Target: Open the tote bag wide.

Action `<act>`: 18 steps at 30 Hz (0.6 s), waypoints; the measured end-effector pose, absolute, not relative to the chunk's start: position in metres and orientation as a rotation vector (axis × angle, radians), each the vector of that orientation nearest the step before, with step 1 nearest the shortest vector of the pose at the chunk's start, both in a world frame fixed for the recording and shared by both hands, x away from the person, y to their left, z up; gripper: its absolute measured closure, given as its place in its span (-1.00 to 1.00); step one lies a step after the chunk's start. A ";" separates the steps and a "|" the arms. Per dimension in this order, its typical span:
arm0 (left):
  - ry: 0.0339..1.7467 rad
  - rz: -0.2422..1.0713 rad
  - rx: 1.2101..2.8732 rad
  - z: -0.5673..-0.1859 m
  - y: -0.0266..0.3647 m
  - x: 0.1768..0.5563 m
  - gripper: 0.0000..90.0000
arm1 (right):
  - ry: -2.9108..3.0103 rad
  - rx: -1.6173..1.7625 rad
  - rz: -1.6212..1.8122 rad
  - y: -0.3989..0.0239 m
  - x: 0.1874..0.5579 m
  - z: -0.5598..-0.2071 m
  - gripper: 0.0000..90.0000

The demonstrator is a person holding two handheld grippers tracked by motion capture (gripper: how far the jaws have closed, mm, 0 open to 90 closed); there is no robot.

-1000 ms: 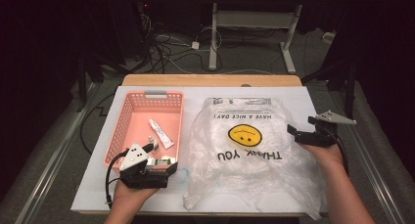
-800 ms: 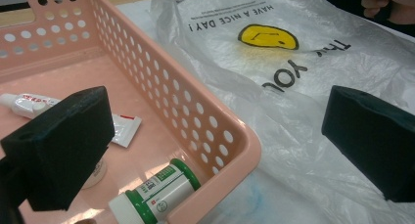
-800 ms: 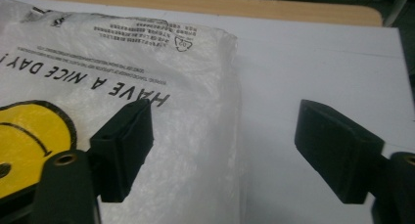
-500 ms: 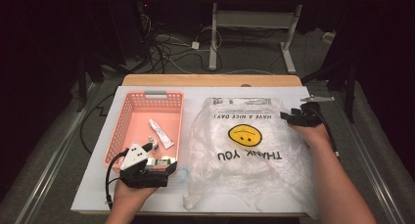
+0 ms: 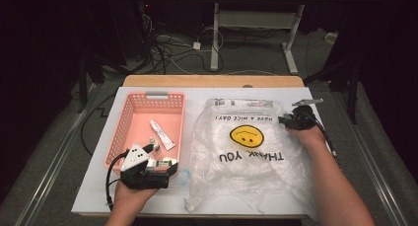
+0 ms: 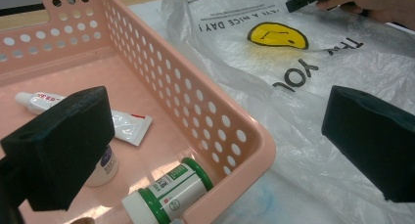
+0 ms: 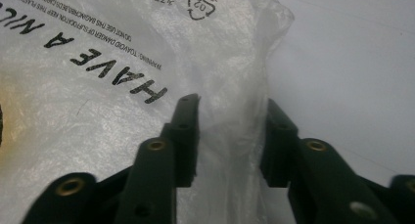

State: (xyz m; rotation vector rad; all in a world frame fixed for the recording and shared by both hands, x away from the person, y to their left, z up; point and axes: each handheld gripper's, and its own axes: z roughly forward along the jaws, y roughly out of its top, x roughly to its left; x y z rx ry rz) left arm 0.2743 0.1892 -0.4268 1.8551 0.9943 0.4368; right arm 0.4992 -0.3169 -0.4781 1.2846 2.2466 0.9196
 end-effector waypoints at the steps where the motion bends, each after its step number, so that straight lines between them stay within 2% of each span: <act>1: 0.996 0.436 1.855 -0.427 0.189 0.274 -1.00 | 2.248 1.284 0.923 -0.317 0.498 -0.478 0.80; 2: 0.996 0.435 1.856 -0.427 0.189 0.274 -1.00 | 2.250 1.287 0.934 -0.316 0.497 -0.478 0.93; 4: 0.993 0.432 1.856 -0.427 0.189 0.274 -1.00 | 2.239 1.290 0.946 -0.316 0.496 -0.479 1.00; 11: 0.997 0.435 1.860 -0.426 0.190 0.274 -1.00 | 2.164 1.334 0.933 -0.326 0.491 -0.473 1.00; 18: 0.990 0.428 1.858 -0.427 0.190 0.275 -1.00 | 2.010 1.467 0.915 -0.368 0.479 -0.474 1.00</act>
